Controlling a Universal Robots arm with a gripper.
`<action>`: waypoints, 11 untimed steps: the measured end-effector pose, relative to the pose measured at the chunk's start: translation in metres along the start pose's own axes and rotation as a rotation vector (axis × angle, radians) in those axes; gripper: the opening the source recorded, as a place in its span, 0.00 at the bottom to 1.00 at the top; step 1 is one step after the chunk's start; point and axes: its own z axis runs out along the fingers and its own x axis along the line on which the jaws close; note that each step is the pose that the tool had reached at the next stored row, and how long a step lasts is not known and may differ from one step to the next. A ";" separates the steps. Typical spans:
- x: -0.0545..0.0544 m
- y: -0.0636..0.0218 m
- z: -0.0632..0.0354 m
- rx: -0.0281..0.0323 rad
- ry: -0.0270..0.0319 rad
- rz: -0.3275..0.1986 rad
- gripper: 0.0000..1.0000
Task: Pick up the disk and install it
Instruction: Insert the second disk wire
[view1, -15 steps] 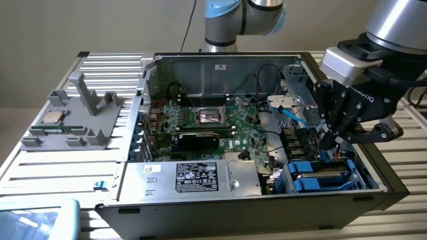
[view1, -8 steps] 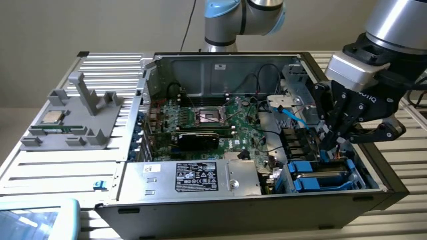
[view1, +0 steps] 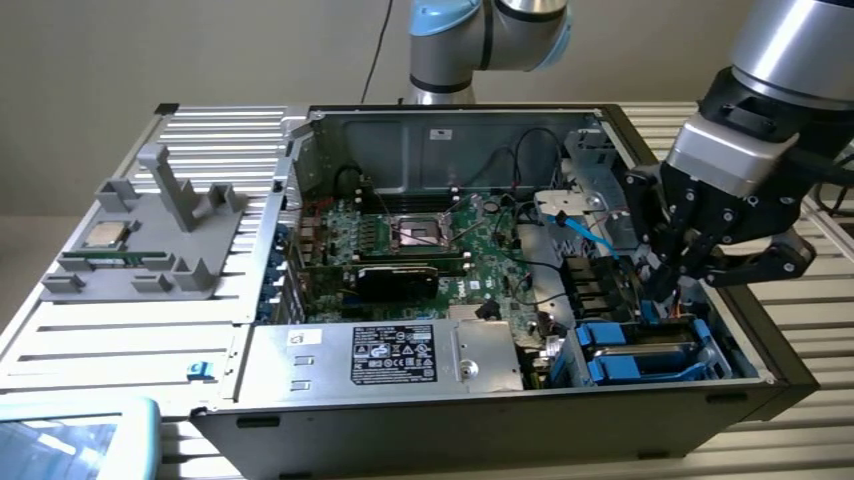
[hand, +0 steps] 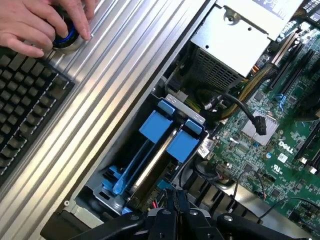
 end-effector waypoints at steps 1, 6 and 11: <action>0.000 0.0000 0.0000 0.0009 0.0006 -0.018 0.11; 0.000 0.0000 0.0002 0.0052 0.0040 -0.110 0.11; 0.000 0.0000 0.0005 0.0093 0.0075 -0.200 0.11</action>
